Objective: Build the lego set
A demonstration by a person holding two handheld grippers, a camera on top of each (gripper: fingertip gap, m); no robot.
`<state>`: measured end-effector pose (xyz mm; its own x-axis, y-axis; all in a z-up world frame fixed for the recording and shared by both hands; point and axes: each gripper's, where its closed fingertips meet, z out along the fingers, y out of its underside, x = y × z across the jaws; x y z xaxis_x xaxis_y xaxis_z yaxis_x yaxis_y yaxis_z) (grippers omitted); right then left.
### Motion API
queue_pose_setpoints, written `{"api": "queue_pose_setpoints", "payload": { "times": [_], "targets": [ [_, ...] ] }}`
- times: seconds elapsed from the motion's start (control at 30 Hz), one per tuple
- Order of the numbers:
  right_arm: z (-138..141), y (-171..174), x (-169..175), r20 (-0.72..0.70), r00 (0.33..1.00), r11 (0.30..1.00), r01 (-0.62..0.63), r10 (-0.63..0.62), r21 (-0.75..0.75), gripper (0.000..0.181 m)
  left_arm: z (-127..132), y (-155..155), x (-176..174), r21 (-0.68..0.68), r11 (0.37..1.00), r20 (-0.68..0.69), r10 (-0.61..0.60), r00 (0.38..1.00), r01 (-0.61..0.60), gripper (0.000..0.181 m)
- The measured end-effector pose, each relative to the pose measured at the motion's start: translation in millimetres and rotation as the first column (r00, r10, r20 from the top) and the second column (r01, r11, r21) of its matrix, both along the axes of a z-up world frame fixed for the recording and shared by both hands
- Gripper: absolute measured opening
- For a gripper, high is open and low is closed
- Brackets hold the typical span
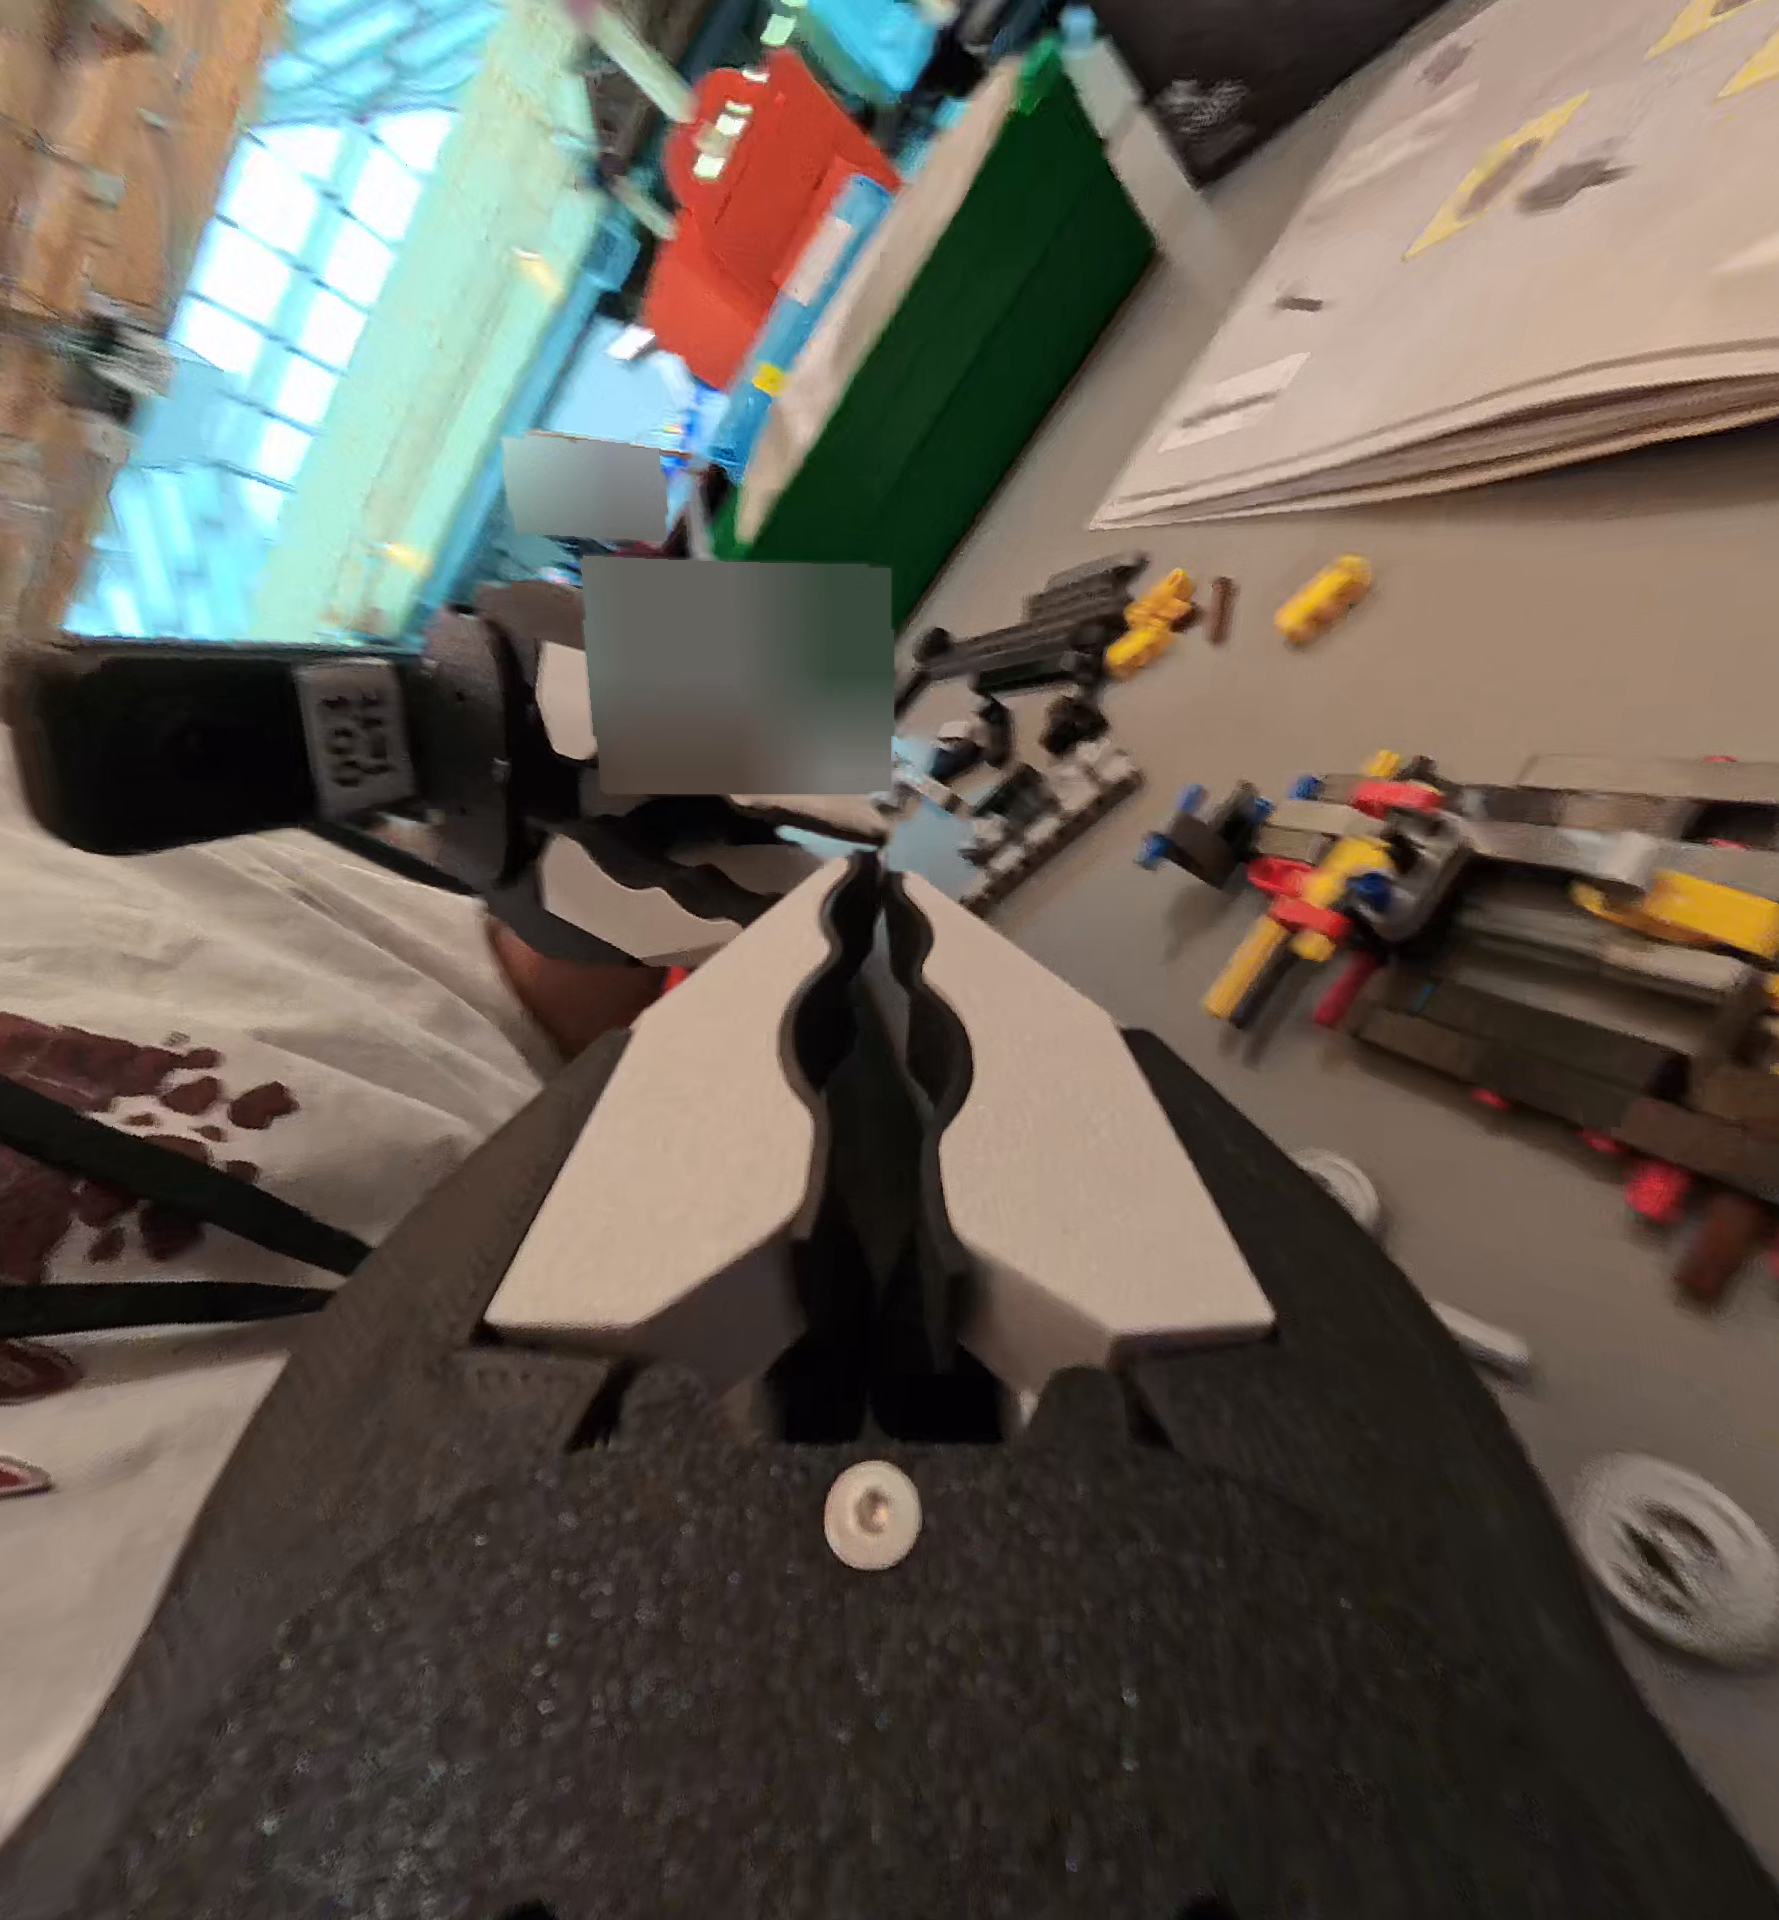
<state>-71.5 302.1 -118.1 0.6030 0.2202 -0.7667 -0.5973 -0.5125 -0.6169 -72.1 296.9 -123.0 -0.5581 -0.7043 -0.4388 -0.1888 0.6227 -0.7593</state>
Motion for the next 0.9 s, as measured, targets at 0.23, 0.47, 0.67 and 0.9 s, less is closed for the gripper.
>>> {"api": "queue_pose_setpoints", "payload": {
  "times": [0.23, 0.47, 0.67, 0.9],
  "targets": [
    [-59, -72, 69, 0.428, 0.902, 0.952, 0.179, -0.058, -0.248, 0.0, -14, 3, 2, -0.329, 0.931, -0.113, 0.127, 0.985, -0.158, 0.025],
    [-74, -80, 74, 0.452, 0.891, 0.935, 0.186, -0.032, -0.301, 0.0, -22, 29, 14, -0.47, 0.824, -0.163, 0.271, 0.949, -0.316, 0.025],
    [-88, -75, 64, 0.58, 0.812, 0.923, 0.169, 0.069, -0.346, 0.0, -31, 98, 19, -0.33, 0.747, -0.216, 0.536, 0.816, -0.577, 0.027],
    [-85, -75, 69, 0.61, 0.791, 0.927, 0.204, 0.033, -0.315, 0.003, -31, 203, 12, -0.392, 0.456, -0.293, 0.761, 0.578, -0.799, 0.038]
  ]
}}
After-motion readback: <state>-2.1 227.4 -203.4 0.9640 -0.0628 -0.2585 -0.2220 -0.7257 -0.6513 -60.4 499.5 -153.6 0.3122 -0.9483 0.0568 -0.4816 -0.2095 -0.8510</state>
